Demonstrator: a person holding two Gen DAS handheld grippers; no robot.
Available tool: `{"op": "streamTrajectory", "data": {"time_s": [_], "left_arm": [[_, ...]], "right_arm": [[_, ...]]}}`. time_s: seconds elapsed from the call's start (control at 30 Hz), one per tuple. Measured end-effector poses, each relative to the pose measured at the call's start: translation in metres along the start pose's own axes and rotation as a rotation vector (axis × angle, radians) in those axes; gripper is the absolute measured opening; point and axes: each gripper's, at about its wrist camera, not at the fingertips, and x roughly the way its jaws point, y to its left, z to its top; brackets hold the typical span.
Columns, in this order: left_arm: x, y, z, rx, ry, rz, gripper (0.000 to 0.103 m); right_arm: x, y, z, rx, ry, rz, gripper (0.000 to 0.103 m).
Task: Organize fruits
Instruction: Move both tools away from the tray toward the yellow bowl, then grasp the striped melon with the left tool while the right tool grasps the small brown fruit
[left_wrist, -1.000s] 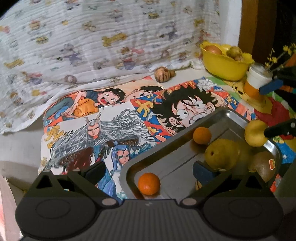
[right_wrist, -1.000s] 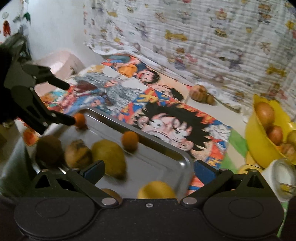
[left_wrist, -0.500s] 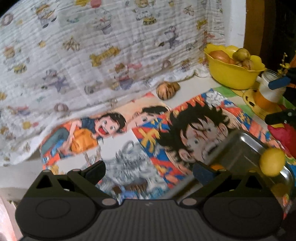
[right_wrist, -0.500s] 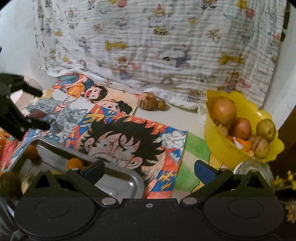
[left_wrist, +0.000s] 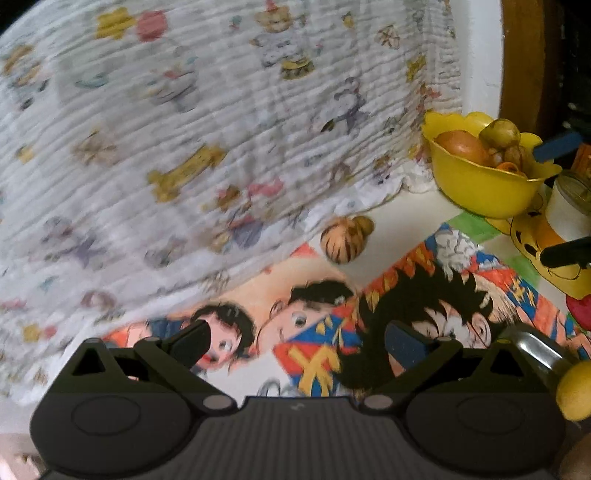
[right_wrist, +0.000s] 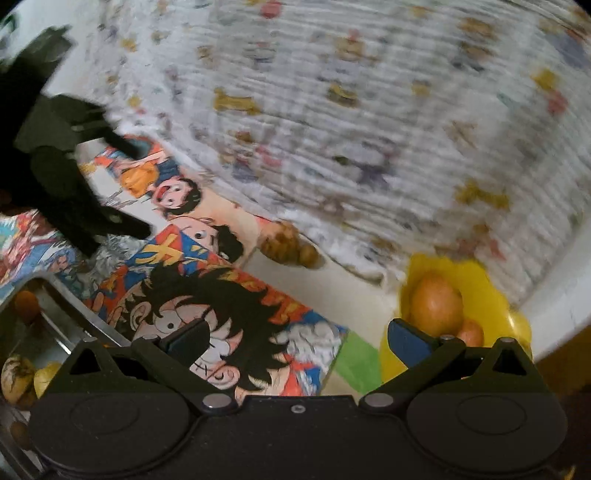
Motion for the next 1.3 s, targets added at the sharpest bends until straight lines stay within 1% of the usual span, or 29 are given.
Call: {"op": "streamTrajectory", "data": {"time_s": [0.1,0.2,0.3,0.4,0.5,0.53,0.6,0.67,0.73,0.83,0.97,1.03,1.1,1.13,1.2,1.23,1.3], "left_arm": [[0.018,-0.002,0.007,0.056,-0.039,-0.028,0.102],[0.037,-0.008,0.013,0.123,-0.085,-0.044,0.102],[0.053,-0.014,0.015,0.191,-0.129,-0.066,0.102],[0.07,-0.02,0.016,0.247,-0.158,-0.092,0.102],[0.086,-0.022,0.016,0.279,-0.17,-0.104,0.102],[0.091,-0.021,0.015,0.283,-0.171,-0.108,0.102],[0.101,-0.018,0.014,0.284,-0.173,-0.122,0.102],[0.109,-0.014,0.012,0.277,-0.18,-0.135,0.101],[0.117,-0.009,0.011,0.264,-0.184,-0.141,0.099],[0.126,-0.002,0.01,0.24,-0.192,-0.169,0.095],[0.132,0.003,0.009,0.226,-0.201,-0.207,0.092],[0.133,0.004,0.01,0.234,-0.21,-0.231,0.091],[0.136,0.004,0.01,0.239,-0.215,-0.249,0.088],[0.137,0.003,0.011,0.245,-0.216,-0.253,0.087],[0.138,-0.003,0.014,0.261,-0.216,-0.255,0.082],[0.14,-0.004,0.014,0.263,-0.214,-0.256,0.081],[0.145,-0.005,0.015,0.261,-0.207,-0.261,0.075]], "right_arm": [[0.012,0.003,0.019,-0.117,0.02,0.03,0.102],[0.027,0.007,0.033,-0.251,0.018,0.035,0.102],[0.055,0.006,0.044,-0.355,0.057,0.002,0.098],[0.081,0.001,0.051,-0.4,0.105,0.006,0.091],[0.107,-0.001,0.055,-0.458,0.137,0.019,0.088],[0.116,-0.001,0.055,-0.489,0.155,0.013,0.088],[0.132,-0.002,0.055,-0.537,0.199,0.005,0.082],[0.145,-0.004,0.056,-0.568,0.235,0.017,0.079],[0.153,-0.005,0.056,-0.599,0.241,0.042,0.078],[0.165,-0.007,0.058,-0.645,0.256,0.061,0.072],[0.177,-0.007,0.06,-0.702,0.257,0.079,0.061],[0.182,-0.008,0.061,-0.729,0.256,0.093,0.058],[0.187,-0.008,0.06,-0.75,0.256,0.102,0.051],[0.19,-0.007,0.06,-0.765,0.258,0.098,0.049],[0.198,-0.008,0.058,-0.78,0.26,0.092,0.044],[0.2,-0.007,0.058,-0.786,0.263,0.091,0.043],[0.204,-0.008,0.056,-0.791,0.266,0.098,0.04]]}}
